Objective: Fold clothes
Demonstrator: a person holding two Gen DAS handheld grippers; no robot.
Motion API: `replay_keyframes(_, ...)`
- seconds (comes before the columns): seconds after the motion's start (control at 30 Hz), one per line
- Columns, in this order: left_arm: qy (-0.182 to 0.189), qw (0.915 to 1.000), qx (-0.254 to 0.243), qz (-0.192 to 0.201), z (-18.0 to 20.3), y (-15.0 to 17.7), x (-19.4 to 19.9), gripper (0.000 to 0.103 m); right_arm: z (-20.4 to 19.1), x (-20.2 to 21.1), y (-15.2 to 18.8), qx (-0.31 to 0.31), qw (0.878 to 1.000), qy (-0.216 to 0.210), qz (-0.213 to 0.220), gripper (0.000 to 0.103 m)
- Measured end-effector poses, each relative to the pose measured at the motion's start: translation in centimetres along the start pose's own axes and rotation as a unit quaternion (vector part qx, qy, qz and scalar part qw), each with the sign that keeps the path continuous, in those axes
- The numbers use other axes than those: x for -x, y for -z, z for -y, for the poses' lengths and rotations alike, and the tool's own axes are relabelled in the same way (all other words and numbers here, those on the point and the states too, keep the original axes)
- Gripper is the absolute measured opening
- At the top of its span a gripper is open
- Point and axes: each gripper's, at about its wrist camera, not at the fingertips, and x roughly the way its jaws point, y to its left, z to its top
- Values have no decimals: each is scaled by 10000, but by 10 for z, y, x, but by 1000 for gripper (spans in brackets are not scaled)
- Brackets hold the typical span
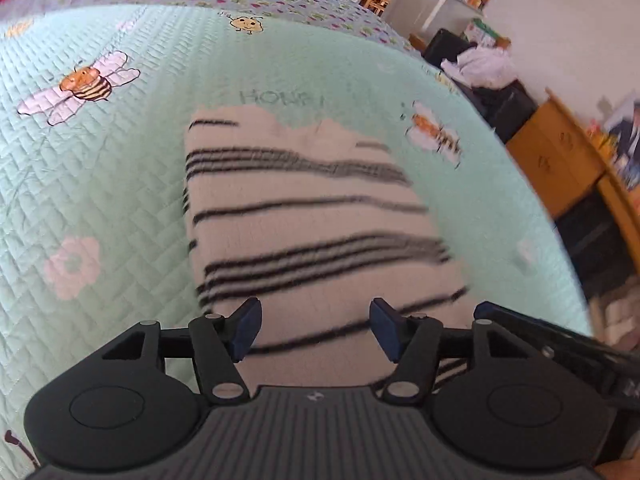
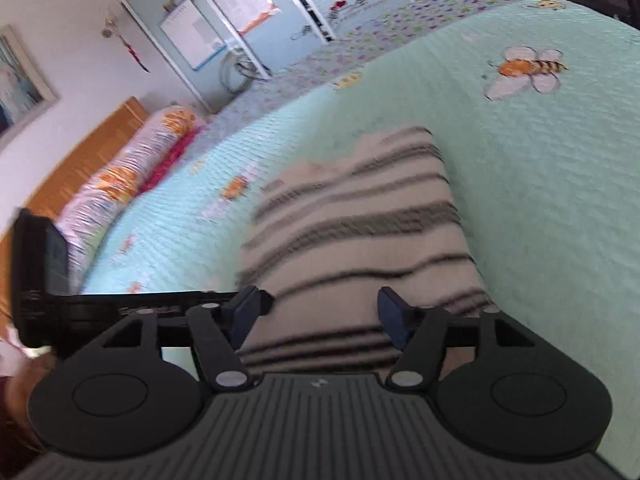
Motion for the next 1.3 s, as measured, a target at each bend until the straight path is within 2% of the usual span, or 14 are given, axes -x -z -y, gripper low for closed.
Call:
replay_keyframes(0.03,-168,9998,45,-75,5,-11,3,63,-4,2,-12,21,9999,94,-69,82)
replay_keyframes(0.07,-336,9993,90,-150,10,-23,6,64,-8,3,-24,42,9996,225,-151,85)
replay_keyframes(0.13,-655,9974,98,-274,20,-44,8,70,-16,0,-49,74,9977,540,-403,85)
replay_keyframes(0.2,-892,9948,61,-482,28,-62,9,73,-26,-12,-73,222,9930,788,-855,85)
replay_keyframes(0.33,-1260,9876,139,-925,35,-82,5,73,-32,-49,-106,373,9757,1046,-1890,85)
replay_keyframes(0.43,-1493,9810,146,-1229,35,-84,0,73,-35,-65,-120,493,9648,1312,-2225,85)
replay_keyframes(0.53,-1703,9738,265,-1484,31,-80,-4,73,-35,-76,-128,525,9575,1396,-2469,85)
replay_keyframes(0.67,-2016,9651,351,-1636,27,-77,-9,73,-43,-87,-128,805,9437,1678,-2734,85)
replay_keyframes(0.73,-2151,9591,382,-1802,25,-76,-13,73,-44,-93,-127,844,9375,1662,-2939,85)
replay_keyframes(0.8,-2272,9545,271,-1914,28,-75,-15,73,-46,-98,-125,957,9309,1643,-3119,85)
replay_keyframes(0.93,-2508,9498,-13,-1872,35,-76,-14,73,-54,-103,-118,1352,9131,1854,-3370,85)
replay_keyframes(1.3,-2592,9453,155,-1974,32,-71,-19,73,-57,-104,-111,1463,9067,2000,-3412,85)
